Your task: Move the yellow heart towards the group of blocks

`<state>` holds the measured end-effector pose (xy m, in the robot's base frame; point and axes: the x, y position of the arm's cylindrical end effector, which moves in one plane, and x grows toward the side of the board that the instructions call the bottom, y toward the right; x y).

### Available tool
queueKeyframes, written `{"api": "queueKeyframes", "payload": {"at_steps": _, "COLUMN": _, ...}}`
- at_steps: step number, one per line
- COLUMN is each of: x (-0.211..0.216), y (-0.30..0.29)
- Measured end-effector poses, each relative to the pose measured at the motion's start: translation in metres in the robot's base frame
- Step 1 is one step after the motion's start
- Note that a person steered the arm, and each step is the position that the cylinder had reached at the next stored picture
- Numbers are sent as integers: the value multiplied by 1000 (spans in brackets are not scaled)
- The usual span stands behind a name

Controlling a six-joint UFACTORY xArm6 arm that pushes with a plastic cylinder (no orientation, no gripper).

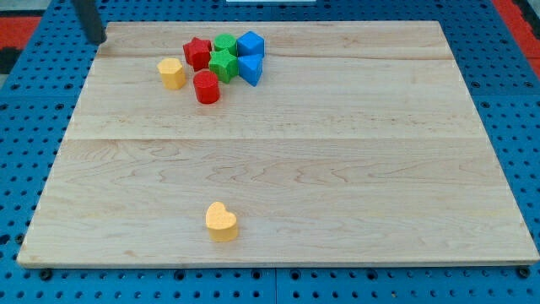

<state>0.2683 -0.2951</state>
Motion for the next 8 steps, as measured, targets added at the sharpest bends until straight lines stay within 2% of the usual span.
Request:
{"api": "queueKeyframes", "payload": {"at_steps": 1, "x": 93, "y": 17}}
{"api": "queueKeyframes", "payload": {"at_steps": 3, "x": 287, "y": 97}}
{"api": "queueKeyframes", "payload": {"at_steps": 4, "x": 348, "y": 148}}
{"api": "queueKeyframes", "payload": {"at_steps": 5, "x": 348, "y": 213}}
{"api": "queueKeyframes", "payload": {"at_steps": 6, "x": 314, "y": 270}}
{"api": "queueKeyframes", "payload": {"at_steps": 7, "x": 277, "y": 304}}
{"api": "queueKeyframes", "payload": {"at_steps": 8, "x": 294, "y": 291}}
